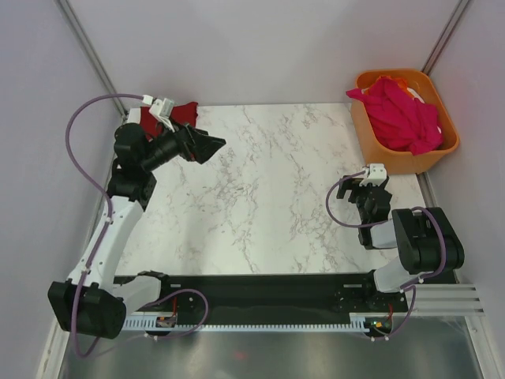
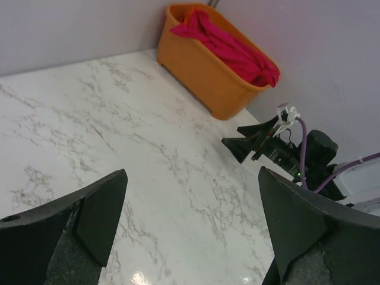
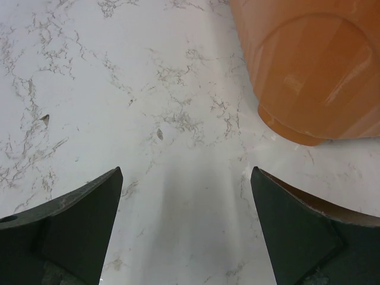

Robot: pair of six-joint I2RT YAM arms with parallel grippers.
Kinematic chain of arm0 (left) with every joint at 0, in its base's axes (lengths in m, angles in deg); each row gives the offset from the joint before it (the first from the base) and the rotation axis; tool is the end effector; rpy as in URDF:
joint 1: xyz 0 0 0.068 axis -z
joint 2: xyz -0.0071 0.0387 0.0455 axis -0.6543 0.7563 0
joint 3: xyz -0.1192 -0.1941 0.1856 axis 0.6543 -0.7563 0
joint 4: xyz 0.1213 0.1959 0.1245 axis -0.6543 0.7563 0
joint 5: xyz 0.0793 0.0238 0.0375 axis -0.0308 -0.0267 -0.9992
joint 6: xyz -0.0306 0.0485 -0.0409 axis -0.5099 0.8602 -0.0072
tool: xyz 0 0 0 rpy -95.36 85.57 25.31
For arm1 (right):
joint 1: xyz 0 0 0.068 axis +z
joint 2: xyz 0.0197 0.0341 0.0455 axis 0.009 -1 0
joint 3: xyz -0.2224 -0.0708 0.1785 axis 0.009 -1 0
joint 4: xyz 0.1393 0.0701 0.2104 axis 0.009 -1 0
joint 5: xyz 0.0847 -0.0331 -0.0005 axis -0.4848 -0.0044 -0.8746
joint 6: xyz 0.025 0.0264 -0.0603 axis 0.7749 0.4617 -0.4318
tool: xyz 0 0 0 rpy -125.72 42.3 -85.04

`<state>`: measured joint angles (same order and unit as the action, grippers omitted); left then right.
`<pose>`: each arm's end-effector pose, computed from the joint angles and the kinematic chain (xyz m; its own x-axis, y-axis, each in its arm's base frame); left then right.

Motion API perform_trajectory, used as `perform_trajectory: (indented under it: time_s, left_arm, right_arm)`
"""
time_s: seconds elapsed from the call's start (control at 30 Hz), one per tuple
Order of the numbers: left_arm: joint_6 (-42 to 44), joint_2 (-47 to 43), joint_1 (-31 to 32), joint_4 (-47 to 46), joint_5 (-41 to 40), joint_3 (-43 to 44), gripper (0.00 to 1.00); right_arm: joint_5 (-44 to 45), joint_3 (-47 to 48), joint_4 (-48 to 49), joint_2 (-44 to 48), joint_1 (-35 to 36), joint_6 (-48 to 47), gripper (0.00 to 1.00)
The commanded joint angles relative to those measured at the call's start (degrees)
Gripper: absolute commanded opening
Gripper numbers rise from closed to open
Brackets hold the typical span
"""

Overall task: Fold and stack the t-shirts
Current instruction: Grab the tshirt from the pile

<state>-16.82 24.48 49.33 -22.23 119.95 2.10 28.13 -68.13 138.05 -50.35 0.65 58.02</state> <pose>0.2594 -0.0762 0.3987 -0.3387 -0.2581 -0.9048 0.6704 0.6085 -0.4245 0.2632 0.0044 0.1542 -0.1638 0.0339 -0.9859 0.0044 0.9994 0.0336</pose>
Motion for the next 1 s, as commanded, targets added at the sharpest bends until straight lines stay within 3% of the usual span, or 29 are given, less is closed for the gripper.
perform_trajectory:
  time_s: [0.0,0.03,0.07,0.1,0.13,0.17,0.23,0.27,0.3,0.37,0.4,0.47,0.5,0.57,0.6,0.63,0.7,0.73,0.87,0.97]
  left_arm:
    - [2.6,-6.2,-1.6,6.1,2.7,5.8,1.0]
    - [-10.4,-6.7,-1.6,11.1,-5.2,3.0,1.0]
    - [-12.7,-6.7,-1.6,10.3,-4.4,0.9,1.0]
    - [-14.1,-6.0,-1.6,0.4,5.1,-1.3,0.99]
    - [-14.8,-3.2,-1.5,0.3,8.1,-1.5,0.99]
    - [-13.5,-2.0,-1.5,2.5,9.3,-0.3,1.0]
    - [-7.1,-1.6,-1.4,12.4,1.8,1.7,1.0]
    - [-5.6,-2.7,-1.4,14.5,-2.7,1.5,1.0]
    - [-4.8,-3.2,-1.4,16.7,-10.4,1.4,1.0]
    - [-0.4,-3.7,-0.9,19.8,-12.4,1.0,1.0]
    - [1.0,-3.8,0.9,20.6,-16.8,0.8,1.0]
    - [3.0,-3.3,2.3,21.9,-19.9,0.5,1.0]
    - [3.1,-2.8,2.3,22.7,-21.5,1.1,1.0]
    - [3.3,-1.6,2.4,25.9,-23.1,2.3,1.0]
    - [3.4,-1.0,2.4,26.5,-24.4,2.7,1.0]
    - [3.3,-1.1,2.4,26.7,-24.7,2.5,1.0]
    - [3.3,-1.6,2.5,26.7,-25.0,2.3,1.0]
    - [3.4,-1.8,2.5,26.8,-25.3,2.0,1.0]
    - [3.8,-1.8,2.9,27.5,-27.1,1.8,0.99]
    - [3.8,-1.5,3.0,27.6,-27.1,1.8,0.97]
  right_arm:
    - [-1.0,0.9,2.4,0.6,0.1,-0.2,0.98]
    - [-1.0,0.9,2.4,0.5,0.1,-0.2,0.98]
    - [-1.0,1.0,2.4,0.5,0.1,-0.2,0.98]
    - [-1.0,1.1,2.3,0.5,0.1,-0.2,0.98]
    - [-1.0,1.1,2.2,0.5,0.1,-0.2,0.98]
    - [-0.9,1.2,1.9,0.6,0.4,-0.3,0.98]
    - [-0.9,1.5,0.1,2.0,1.9,-4.4,0.98]
    - [1.9,2.5,-4.2,6.5,5.3,-5.5,0.98]
    - [4.6,8.0,-17.2,9.4,7.0,-6.2,0.98]
    - [6.7,17.1,-32.4,16.7,9.7,-4.2,0.98]
    - [7.3,27.1,-44.0,18.1,9.6,0.0,0.98]
    - [12.1,38.2,-55.1,17.9,7.9,8.8,0.98]
    - [12.3,48.1,-61.9,16.7,6.9,9.6,0.98]
    - [14.4,58.7,-70.1,8.9,4.6,11.8,0.98]
    - [15.9,71.3,-80.9,4.9,3.8,12.3,0.98]
    - [17.0,77.7,-86.6,-3.6,2.7,12.8,0.98]
    - [20.1,93.5,-99.7,-11.2,2.0,13.0,0.98]
    - [23.1,97.2,-102.5,-16.5,1.2,13.2,0.98]
    - [25.3,103.1,-106.8,-22.3,-3.8,14.4,0.98]
    - [20.3,105.0,-108.2,-25.2,-10.2,17.1,0.95]
